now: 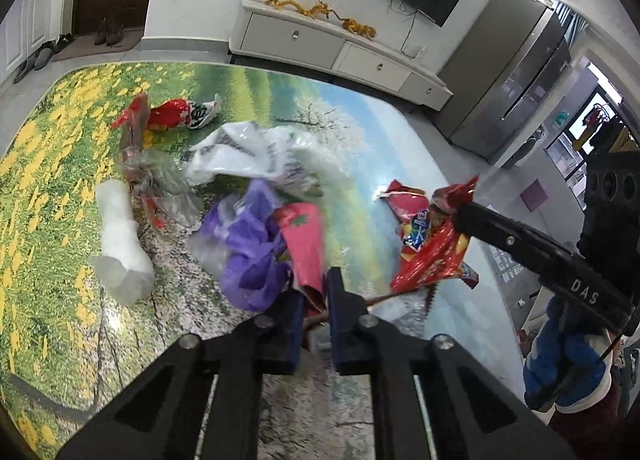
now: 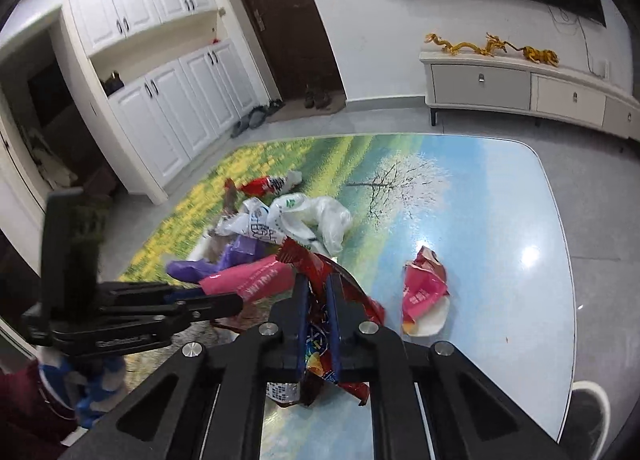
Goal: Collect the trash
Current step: 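Grasp the pink wrapper with the left gripper while the right grasps the red chip bag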
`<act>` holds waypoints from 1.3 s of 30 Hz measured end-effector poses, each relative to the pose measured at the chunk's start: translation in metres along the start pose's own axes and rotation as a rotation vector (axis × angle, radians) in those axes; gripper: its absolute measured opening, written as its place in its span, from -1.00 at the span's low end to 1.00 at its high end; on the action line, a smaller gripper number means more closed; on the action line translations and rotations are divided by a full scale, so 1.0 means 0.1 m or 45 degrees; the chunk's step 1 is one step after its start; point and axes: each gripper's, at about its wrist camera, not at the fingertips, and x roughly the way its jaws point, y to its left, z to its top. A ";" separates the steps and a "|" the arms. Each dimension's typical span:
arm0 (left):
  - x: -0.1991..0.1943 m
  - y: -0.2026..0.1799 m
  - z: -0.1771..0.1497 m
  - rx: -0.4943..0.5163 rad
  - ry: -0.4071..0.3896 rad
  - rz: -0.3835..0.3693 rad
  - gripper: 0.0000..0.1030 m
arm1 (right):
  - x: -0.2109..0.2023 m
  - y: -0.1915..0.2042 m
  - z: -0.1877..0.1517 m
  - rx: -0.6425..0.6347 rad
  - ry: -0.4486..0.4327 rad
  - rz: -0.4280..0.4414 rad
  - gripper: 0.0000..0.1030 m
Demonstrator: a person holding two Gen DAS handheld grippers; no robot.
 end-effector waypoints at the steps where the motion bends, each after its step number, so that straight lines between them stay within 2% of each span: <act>1: -0.04 -0.03 -0.01 0.005 -0.007 -0.004 -0.86 | -0.07 -0.02 0.00 0.019 -0.018 0.014 -0.84; 7: -0.33 -0.18 -0.07 0.025 -0.063 -0.048 -0.88 | -0.47 0.00 -0.03 0.055 -0.113 0.029 -0.84; 13: -0.51 -0.29 -0.18 0.059 -0.087 -0.043 -0.88 | -0.88 -0.04 -0.17 0.083 -0.189 -0.002 -0.84; 17: -0.54 -0.32 -0.37 0.076 -0.049 -0.043 -0.87 | -1.07 -0.10 -0.27 0.106 -0.212 -0.034 -0.84; 22: -0.53 -0.33 -0.66 0.106 0.049 -0.112 -0.86 | -1.22 -0.14 -0.40 0.121 -0.214 -0.075 -0.84; 28: -0.49 -0.27 -0.82 0.096 0.093 -0.095 -0.82 | -1.25 -0.18 -0.46 0.152 -0.212 -0.096 -0.84; 31: -0.46 -0.26 -0.84 0.091 0.100 -0.090 -0.73 | -1.26 -0.18 -0.48 0.160 -0.212 -0.097 -0.84; 33: -0.41 -0.26 -0.82 0.086 0.104 -0.077 -0.44 | -1.26 -0.18 -0.49 0.160 -0.211 -0.098 -0.84; 34: -0.40 -0.26 -0.82 0.083 0.100 -0.076 -0.39 | -1.26 -0.18 -0.50 0.159 -0.209 -0.098 -0.84; 39: -0.30 -0.29 -0.76 0.089 0.093 -0.042 -0.36 | -1.26 -0.22 -0.53 0.172 -0.206 -0.103 -0.84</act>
